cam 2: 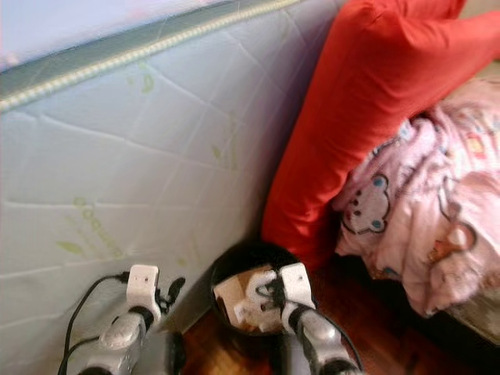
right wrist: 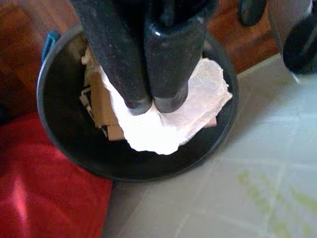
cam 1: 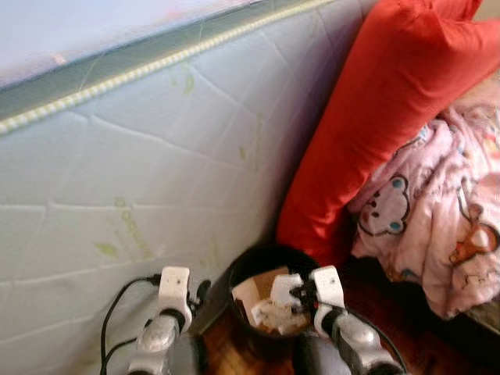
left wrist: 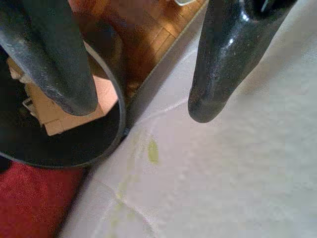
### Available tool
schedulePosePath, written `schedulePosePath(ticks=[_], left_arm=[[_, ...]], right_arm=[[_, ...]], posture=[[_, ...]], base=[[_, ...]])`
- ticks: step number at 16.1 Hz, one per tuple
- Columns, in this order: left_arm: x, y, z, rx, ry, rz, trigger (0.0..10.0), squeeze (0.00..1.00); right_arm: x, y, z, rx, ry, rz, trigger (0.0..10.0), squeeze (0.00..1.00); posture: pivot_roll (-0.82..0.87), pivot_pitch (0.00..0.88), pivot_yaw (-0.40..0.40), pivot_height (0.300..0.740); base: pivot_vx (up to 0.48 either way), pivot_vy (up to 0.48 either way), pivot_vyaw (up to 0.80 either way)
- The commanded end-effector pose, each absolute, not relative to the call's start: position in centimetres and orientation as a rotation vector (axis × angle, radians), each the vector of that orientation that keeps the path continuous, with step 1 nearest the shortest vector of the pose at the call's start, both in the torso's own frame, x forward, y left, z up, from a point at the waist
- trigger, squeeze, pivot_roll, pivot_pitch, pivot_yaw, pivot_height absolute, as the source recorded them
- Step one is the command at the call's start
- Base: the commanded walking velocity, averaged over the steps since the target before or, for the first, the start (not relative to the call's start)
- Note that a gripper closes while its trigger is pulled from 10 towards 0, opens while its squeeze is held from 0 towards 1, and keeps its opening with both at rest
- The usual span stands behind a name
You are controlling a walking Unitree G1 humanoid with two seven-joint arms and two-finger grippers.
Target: Clean up the room
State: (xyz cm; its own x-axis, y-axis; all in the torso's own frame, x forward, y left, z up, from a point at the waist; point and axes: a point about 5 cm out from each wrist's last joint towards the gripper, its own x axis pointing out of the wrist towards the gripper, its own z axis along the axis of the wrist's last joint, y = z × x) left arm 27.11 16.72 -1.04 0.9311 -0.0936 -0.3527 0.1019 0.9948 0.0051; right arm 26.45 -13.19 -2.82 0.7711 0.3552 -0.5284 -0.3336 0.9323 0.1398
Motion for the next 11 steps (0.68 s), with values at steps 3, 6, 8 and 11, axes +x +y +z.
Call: schedulePosePath(ticks=[3,6,8,11], left_arm=[[26.7,16.8,-1.3,0.027,0.37,-0.102,10.0,0.0],[26.6,16.9,-1.4,0.026,0.373,-0.103,10.0,0.0],[26.6,16.9,-1.5,0.026,0.374,-0.103,10.0,0.0],[26.5,17.0,-1.5,0.028,0.378,-0.101,10.0,0.0]], right_arm=[[26.5,-16.0,-2.8,0.053,0.591,0.285,10.0,0.0],[26.2,-18.3,-2.6,0.074,0.568,0.264,10.0,0.18],[26.2,-18.9,-2.4,0.081,0.557,0.257,10.0,0.86],[25.6,-20.0,-2.4,0.123,0.541,0.269,10.0,1.0]], posture=[[0.04,0.103,-0.044,0.602],[0.04,0.108,-0.043,0.602],[0.04,0.109,-0.043,0.602],[0.05,0.11,-0.043,0.602]], base=[[0.0,0.0,0.0],[0.0,0.0,0.0],[0.0,0.0,0.0],[0.0,0.0,0.0]])
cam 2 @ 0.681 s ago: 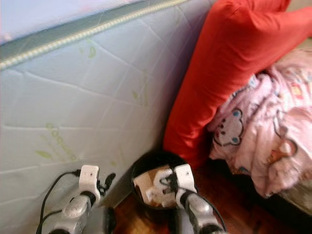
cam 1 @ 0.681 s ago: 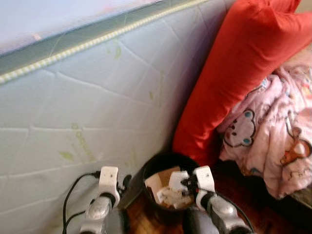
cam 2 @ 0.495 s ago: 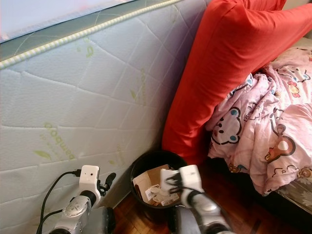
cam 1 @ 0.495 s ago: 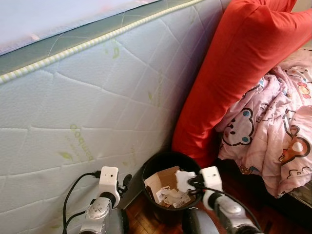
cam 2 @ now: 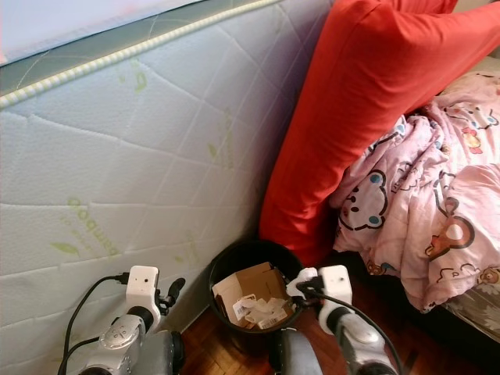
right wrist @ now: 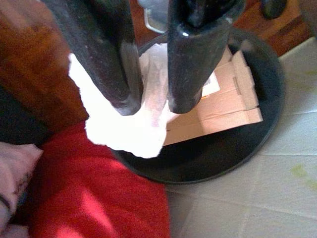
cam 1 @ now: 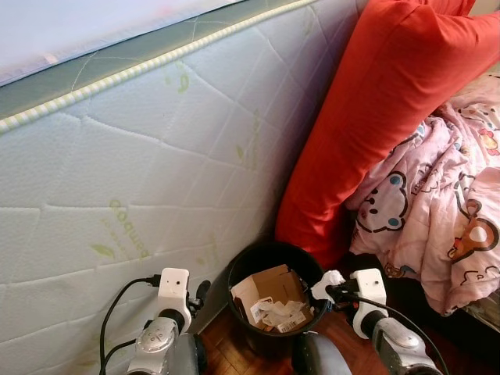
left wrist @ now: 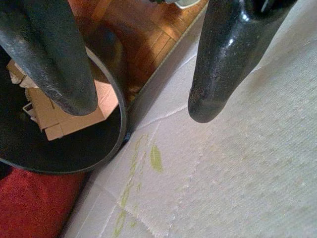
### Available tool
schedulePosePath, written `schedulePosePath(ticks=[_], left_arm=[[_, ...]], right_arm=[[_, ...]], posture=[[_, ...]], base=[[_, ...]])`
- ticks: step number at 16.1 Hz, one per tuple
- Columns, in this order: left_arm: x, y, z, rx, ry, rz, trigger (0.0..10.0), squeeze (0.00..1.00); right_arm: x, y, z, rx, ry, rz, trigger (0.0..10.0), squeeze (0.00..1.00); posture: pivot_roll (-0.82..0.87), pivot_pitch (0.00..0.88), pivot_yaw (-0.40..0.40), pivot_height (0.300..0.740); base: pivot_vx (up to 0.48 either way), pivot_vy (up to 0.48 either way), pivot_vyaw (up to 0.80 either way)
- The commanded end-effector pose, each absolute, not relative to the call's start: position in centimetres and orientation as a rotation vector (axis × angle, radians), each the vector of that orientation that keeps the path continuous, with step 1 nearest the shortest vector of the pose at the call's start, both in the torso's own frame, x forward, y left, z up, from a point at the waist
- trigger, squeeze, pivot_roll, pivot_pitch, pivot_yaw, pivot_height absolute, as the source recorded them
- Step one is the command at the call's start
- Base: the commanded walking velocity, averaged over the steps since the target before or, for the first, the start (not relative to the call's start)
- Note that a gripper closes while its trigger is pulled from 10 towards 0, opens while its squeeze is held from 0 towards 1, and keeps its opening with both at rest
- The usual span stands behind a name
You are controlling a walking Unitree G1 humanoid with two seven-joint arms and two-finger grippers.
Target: Clean up the room
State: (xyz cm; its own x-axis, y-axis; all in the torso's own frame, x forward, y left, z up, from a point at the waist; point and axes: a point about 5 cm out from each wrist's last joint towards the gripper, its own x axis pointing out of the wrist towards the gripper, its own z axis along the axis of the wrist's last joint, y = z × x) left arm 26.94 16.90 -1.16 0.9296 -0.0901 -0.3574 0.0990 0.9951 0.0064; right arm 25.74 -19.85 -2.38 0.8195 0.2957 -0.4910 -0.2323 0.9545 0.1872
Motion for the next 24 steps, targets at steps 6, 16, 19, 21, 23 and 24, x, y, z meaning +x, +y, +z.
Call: schedulePosePath(ticks=[6,16,19,21,23,24], left_arm=[[26.4,17.1,-1.6,0.03,0.386,-0.096,10.0,0.0],[26.2,17.2,-1.9,0.03,0.397,-0.091,10.0,0.0],[26.1,17.1,-1.9,0.029,0.4,-0.093,10.0,0.0],[26.1,17.1,-2.0,0.029,0.403,-0.096,10.0,0.0],[26.1,17.0,-2.0,0.03,0.404,-0.097,10.0,0.0],[26.1,17.0,-2.0,0.03,0.405,-0.096,10.0,0.0]], right_arm=[[23.2,-21.3,-3.1,0.236,0.557,0.437,10.0,1.0],[24.5,-18.3,-2.6,0.277,0.555,0.561,10.0,1.0],[23.9,-18.7,-3.1,0.227,0.599,0.543,10.0,1.0],[23.5,-19.2,-3.5,0.164,0.637,0.517,10.0,1.0],[23.1,-20.3,-3.9,0.109,0.657,0.449,10.0,0.0],[23.0,-21.0,-3.9,0.09,0.652,0.393,10.0,0.0]], posture=[[0.05,0.113,-0.044,0.602],[0.06,0.115,-0.046,0.602],[0.06,0.116,-0.047,0.602],[0.05,0.116,-0.048,0.602],[0.06,0.116,-0.049,0.602],[0.05,0.114,-0.049,0.602]], base=[[0.0,0.0,0.0],[0.0,0.0,0.0],[0.0,0.0,0.0],[0.0,0.0,0.0],[0.0,0.0,0.0],[0.0,0.0,0.0]])
